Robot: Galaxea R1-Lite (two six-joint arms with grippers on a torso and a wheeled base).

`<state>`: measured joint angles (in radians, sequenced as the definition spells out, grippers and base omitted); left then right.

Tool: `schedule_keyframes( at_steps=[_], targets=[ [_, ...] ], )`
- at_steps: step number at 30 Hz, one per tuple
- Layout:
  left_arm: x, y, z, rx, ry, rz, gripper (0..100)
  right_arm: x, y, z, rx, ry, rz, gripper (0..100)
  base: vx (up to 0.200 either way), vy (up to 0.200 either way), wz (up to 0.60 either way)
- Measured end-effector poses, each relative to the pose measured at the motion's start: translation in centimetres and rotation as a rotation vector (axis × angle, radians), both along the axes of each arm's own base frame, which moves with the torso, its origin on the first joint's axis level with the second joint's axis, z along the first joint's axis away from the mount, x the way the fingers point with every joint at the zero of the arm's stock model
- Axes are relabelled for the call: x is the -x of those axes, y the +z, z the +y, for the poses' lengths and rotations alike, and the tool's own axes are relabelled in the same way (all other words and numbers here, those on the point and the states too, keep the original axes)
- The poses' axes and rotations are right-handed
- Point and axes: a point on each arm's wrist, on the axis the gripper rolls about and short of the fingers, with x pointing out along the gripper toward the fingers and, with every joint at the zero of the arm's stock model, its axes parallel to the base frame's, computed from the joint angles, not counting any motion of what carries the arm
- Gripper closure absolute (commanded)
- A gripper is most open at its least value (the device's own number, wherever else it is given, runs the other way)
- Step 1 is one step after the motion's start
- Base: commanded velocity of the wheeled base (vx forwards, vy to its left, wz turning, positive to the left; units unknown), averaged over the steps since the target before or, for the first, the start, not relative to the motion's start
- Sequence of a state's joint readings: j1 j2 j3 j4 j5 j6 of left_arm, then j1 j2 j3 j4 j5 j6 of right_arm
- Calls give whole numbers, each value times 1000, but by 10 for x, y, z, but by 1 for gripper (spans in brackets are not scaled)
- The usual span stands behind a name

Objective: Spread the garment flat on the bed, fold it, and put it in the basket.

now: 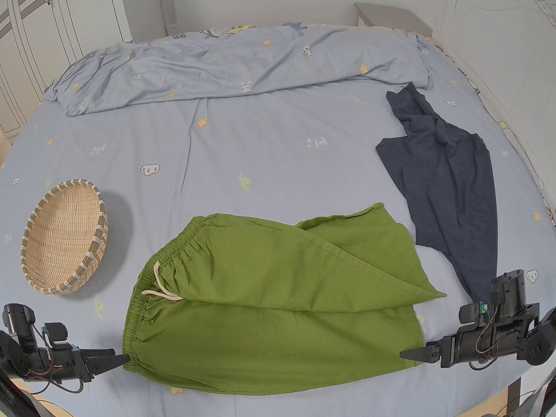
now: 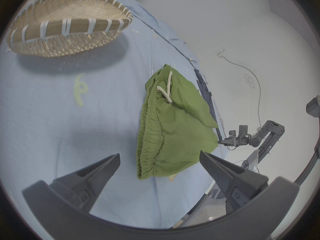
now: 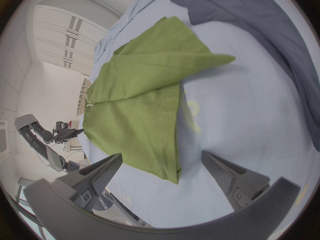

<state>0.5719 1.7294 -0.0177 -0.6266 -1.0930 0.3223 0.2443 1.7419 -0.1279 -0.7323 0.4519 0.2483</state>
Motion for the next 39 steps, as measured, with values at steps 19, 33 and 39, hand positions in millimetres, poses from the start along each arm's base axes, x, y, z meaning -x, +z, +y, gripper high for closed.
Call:
schedule_keyframes(
  at_steps=[19,33,39],
  targets=[
    [-72,143,-29,86,64,-190,0,-21,70,2,18,-94,-298,0,0,0,0],
    [-204,175,-94,33,106,-243,0,-44,129,6,7,-133,-430,0,0,0,0],
    [-245,136,-110,39,51,-150,0,-44,133,6,8,-136,-438,0,0,0,0]
  ],
)
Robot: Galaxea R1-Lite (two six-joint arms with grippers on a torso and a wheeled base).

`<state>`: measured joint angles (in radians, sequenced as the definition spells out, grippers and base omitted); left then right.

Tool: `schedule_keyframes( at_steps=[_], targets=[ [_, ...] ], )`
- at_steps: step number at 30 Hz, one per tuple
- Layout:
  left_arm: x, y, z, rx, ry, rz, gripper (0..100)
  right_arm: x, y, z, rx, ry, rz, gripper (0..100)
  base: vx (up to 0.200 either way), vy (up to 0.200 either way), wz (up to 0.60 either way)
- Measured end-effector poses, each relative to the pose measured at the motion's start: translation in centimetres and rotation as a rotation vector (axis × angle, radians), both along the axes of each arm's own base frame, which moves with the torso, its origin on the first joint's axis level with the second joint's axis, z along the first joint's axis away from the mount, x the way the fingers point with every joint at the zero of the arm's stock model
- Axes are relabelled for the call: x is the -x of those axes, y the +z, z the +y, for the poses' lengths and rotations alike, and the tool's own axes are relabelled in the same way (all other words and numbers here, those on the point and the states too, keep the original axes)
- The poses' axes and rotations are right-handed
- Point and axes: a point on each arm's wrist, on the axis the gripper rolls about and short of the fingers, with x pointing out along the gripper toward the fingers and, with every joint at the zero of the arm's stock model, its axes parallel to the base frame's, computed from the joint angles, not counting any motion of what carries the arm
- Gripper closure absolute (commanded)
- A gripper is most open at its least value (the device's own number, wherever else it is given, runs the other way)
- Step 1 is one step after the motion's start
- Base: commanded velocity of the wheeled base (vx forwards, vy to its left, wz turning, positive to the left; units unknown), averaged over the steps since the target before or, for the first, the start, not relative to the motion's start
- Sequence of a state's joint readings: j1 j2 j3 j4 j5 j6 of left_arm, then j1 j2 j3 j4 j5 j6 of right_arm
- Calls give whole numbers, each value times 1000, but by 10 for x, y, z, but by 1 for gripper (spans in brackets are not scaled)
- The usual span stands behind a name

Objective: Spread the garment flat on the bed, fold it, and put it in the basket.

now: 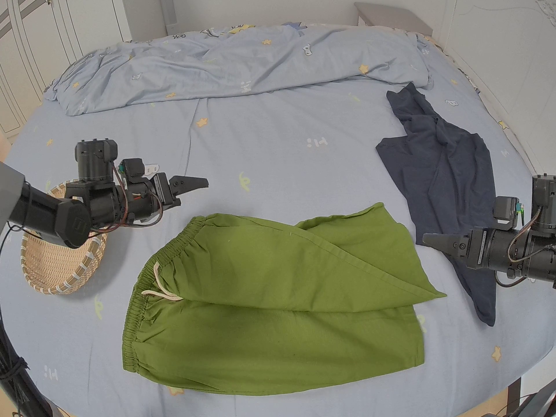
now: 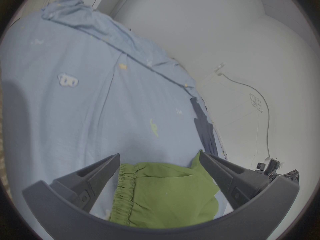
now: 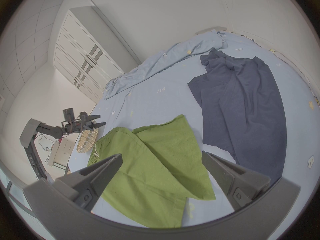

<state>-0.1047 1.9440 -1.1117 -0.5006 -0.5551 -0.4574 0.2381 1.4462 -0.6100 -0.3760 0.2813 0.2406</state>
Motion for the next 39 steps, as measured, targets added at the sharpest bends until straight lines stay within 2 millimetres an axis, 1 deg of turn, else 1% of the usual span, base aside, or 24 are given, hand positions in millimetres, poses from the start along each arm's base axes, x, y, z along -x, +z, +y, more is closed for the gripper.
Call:
schedule_keyframes(
  at_steps=[3,8,13,18,19,25,34,39],
  targets=[
    [-12,-17,-4,-2,-9,35,0,1,0,1,2,4,1,0,0,0,0],
    [-22,-34,-6,-6,-12,70,0,2,-1,1,3,8,4,0,0,0,0],
    [-25,-43,-7,-12,-14,90,0,2,-1,1,3,8,4,0,0,0,0],
    [-24,-50,-7,-31,-24,99,0,2,-2,1,3,7,5,0,0,0,0],
    [-24,-51,-8,-35,-28,100,100,2,-2,1,3,6,5,0,0,0,0],
    [-22,-55,-9,-39,-31,114,100,2,-2,0,3,3,6,0,0,0,0],
    [-21,-53,-6,-38,-25,109,100,1,-2,0,3,1,6,0,0,0,0],
    [-17,-43,0,-35,-11,87,100,0,-4,-1,3,-5,15,0,0,0,0]
  ],
)
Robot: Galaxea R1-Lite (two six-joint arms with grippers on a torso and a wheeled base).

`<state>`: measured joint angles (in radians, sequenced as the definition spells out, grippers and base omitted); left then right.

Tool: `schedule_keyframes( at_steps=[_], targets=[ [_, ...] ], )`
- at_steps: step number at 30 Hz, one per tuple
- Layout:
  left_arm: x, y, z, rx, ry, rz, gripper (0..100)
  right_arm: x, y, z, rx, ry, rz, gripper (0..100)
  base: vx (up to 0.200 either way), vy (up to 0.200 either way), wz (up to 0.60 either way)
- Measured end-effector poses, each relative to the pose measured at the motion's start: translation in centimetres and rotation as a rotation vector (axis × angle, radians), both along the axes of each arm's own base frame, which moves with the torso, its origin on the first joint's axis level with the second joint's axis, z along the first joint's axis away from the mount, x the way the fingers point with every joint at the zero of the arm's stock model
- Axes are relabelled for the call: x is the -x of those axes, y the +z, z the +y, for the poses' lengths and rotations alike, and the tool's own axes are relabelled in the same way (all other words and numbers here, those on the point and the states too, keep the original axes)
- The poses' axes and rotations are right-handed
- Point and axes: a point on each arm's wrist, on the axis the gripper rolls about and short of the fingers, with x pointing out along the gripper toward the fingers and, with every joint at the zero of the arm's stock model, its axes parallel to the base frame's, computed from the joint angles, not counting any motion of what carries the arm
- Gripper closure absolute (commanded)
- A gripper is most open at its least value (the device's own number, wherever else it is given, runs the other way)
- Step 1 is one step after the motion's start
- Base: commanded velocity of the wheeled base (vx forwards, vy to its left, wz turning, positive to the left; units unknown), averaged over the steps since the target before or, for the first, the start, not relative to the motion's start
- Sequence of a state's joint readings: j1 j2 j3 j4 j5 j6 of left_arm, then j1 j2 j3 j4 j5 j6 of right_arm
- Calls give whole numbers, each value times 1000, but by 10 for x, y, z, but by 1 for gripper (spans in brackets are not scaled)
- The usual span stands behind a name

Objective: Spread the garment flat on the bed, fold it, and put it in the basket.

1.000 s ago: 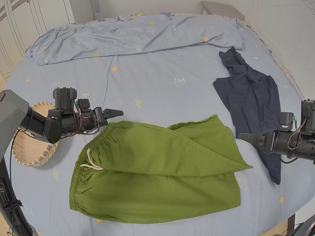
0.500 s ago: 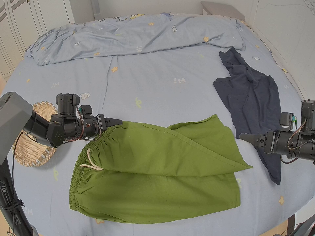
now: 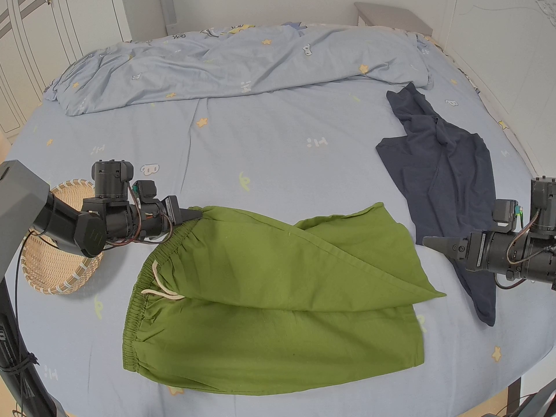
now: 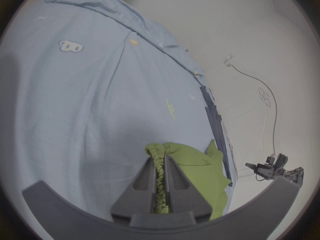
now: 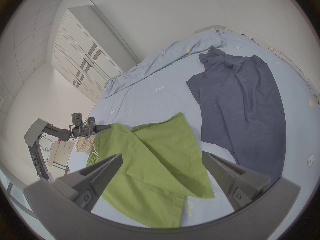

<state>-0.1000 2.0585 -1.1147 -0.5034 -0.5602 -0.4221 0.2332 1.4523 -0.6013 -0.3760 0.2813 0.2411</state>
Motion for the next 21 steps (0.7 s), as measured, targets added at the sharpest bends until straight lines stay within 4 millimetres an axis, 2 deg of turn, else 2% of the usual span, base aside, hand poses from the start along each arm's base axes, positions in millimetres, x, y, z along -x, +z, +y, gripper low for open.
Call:
schedule_keyframes(
  at_steps=[4,10,21],
  targets=[
    [3,10,10,5,26,-23,100,-5,-3,-5,-2,-21,12,0,0,0,0],
    [6,23,29,12,70,-55,100,-15,-8,-23,-49,-20,48,0,0,0,0],
    [9,28,32,12,75,-68,100,-38,-36,-38,-60,-59,121,0,0,0,0]
  ],
)
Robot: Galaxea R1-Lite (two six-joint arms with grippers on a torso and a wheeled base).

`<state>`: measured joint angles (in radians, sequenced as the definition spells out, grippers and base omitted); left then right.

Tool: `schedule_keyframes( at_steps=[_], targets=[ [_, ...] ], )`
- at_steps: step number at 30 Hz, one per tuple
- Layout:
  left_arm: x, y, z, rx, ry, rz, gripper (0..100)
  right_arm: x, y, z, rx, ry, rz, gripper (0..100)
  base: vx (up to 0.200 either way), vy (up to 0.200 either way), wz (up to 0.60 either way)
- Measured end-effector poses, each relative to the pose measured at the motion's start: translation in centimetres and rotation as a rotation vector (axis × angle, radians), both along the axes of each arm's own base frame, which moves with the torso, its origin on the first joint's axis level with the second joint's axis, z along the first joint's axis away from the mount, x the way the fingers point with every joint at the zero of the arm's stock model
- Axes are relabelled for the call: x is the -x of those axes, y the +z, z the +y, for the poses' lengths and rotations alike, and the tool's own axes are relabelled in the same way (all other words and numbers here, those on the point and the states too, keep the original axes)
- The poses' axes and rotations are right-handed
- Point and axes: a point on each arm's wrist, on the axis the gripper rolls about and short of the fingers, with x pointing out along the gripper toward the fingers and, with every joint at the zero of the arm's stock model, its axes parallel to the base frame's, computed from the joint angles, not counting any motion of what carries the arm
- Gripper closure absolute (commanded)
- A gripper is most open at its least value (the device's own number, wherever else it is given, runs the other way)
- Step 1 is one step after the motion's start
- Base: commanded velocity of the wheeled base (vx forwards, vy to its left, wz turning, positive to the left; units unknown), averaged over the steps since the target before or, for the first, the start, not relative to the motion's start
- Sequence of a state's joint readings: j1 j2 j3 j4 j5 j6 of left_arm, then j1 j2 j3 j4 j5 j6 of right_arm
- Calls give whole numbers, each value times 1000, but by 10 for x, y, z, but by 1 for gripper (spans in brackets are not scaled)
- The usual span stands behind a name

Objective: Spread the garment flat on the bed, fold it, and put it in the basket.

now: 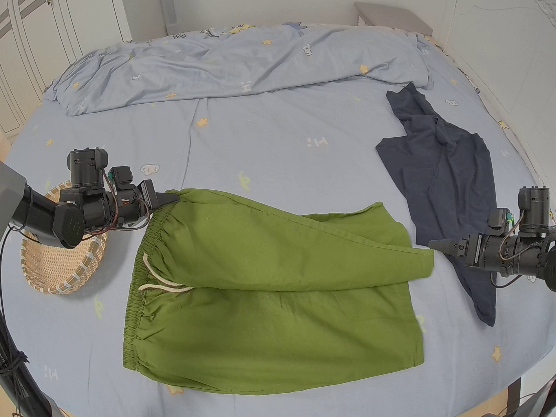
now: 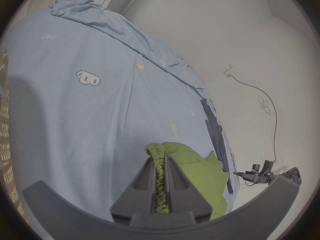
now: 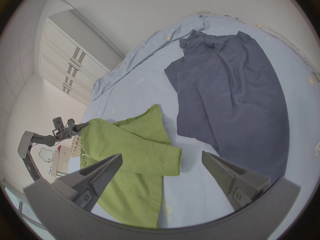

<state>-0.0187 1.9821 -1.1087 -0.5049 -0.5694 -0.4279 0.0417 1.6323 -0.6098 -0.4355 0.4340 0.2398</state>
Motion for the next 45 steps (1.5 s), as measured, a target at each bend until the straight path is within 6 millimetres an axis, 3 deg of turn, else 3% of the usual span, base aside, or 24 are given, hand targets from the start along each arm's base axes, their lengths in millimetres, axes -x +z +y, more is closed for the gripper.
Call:
schedule_keyframes(
  at_steps=[10,18,19,37,45],
  targets=[
    [0,0,-2,-2,-3,-1,100,-29,-24,2,-30,29,-13,0,0,0,0],
    [-1,0,-2,-4,-3,-5,100,-40,-41,4,-29,39,10,0,0,0,0],
    [-1,1,-2,-4,-3,-5,100,-40,-42,5,-30,42,7,100,0,0,0],
    [-1,1,1,-5,7,-9,100,-41,-55,10,-33,56,29,100,0,0,0],
    [9,7,9,-11,35,-15,100,-40,-35,16,3,25,-39,100,0,0,0]
  ],
)
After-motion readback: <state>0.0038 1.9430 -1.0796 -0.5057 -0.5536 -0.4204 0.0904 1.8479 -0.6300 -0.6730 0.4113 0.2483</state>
